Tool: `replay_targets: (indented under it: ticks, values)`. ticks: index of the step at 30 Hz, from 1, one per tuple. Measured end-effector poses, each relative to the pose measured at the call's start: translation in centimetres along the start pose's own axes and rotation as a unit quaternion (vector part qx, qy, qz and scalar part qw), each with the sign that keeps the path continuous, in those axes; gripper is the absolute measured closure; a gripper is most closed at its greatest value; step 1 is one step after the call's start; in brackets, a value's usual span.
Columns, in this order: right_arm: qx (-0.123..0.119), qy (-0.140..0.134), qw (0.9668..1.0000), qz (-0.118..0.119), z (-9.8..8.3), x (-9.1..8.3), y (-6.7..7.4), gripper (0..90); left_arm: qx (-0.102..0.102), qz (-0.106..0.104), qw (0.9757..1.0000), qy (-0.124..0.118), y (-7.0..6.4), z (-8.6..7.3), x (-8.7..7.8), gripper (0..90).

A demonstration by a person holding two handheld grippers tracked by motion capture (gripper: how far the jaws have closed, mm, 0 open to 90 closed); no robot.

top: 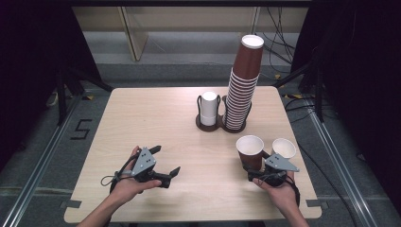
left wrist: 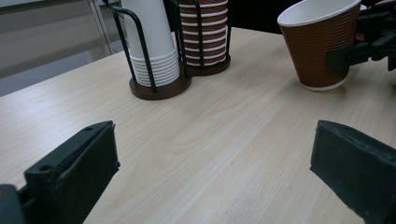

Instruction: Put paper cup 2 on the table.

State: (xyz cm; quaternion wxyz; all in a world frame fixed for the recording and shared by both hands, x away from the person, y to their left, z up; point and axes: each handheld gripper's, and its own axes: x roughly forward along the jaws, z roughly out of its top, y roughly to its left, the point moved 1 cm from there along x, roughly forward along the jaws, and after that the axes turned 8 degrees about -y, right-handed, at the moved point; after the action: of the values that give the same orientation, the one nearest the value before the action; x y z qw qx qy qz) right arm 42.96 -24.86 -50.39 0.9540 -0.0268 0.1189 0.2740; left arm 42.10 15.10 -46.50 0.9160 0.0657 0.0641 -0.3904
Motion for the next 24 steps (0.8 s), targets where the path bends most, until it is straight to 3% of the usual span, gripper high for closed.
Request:
replay_targets:
  ticks: [4, 5, 6, 7, 9, 10, 14, 16, 18, 19, 20, 21, 23, 24]
  values:
    - [0.001, 0.014, 0.9998, -0.013, 0.0, -0.4, 0.2, 18.8, 0.001, 0.002, 1.0000, -0.003, 0.1, 0.1, -0.1, 0.1]
    - [-0.011, 0.015, 0.9997, -0.013, 0.0, -0.5, 0.0, 18.6, 0.002, 0.002, 1.0000, -0.003, 0.1, 0.1, -0.1, 0.1]
    - [0.008, 0.026, 0.9996, -0.012, -0.1, -0.6, 0.3, 18.4, 0.002, 0.002, 1.0000, -0.002, 0.0, 0.1, -0.1, 0.1]
    - [-0.013, 0.025, 0.9995, -0.011, -0.1, -0.6, 0.0, 18.2, 0.003, 0.002, 1.0000, -0.003, 0.0, 0.1, -0.1, 0.1]
    - [-0.005, 0.034, 0.9994, -0.008, -0.4, -0.8, 0.2, 17.8, 0.003, 0.001, 1.0000, -0.003, -0.1, 0.1, -0.1, 0.1]
    - [0.013, 0.044, 0.9989, -0.010, -0.4, -0.9, 0.5, 16.2, 0.003, 0.001, 1.0000, -0.003, -0.2, 0.1, -0.1, 0.1]
    - [-0.019, 0.035, 0.9992, -0.007, -0.1, -1.0, 0.3, 11.6, 0.002, 0.001, 1.0000, 0.000, -0.2, 0.0, 0.0, 0.0]
    - [-0.007, 0.045, 0.9990, -0.001, -0.1, -1.1, 0.6, 8.6, -0.002, -0.001, 1.0000, 0.000, -0.2, -0.1, 0.0, 0.0]
    - [-0.014, 0.054, 0.9984, 0.000, -0.2, -1.3, 0.7, 6.4, -0.005, -0.001, 1.0000, 0.000, -0.2, -0.1, 0.0, 0.0]
    - [-0.035, 0.049, 0.9982, -0.003, -0.2, -1.3, 0.5, 5.4, -0.006, -0.001, 1.0000, -0.002, -0.1, -0.2, 0.0, 0.0]
    - [-0.016, 0.056, 0.9983, 0.007, -0.3, -1.5, 0.7, 4.5, -0.005, 0.000, 1.0000, -0.001, -0.1, -0.2, 0.0, 0.0]
    - [-0.021, 0.057, 0.9981, 0.000, -0.3, -1.7, 0.7, 3.7, -0.005, 0.000, 1.0000, -0.001, 0.0, -0.2, 0.0, 0.0]
    - [-0.008, 0.068, 0.9976, 0.007, -0.3, -2.1, 0.9, 2.2, -0.009, 0.000, 1.0000, -0.003, 0.0, -0.3, 0.1, 0.0]
    - [-0.031, 0.059, 0.9977, 0.005, -0.3, -2.3, 0.6, 1.8, -0.007, 0.001, 1.0000, -0.001, 0.0, -0.3, 0.1, 0.0]
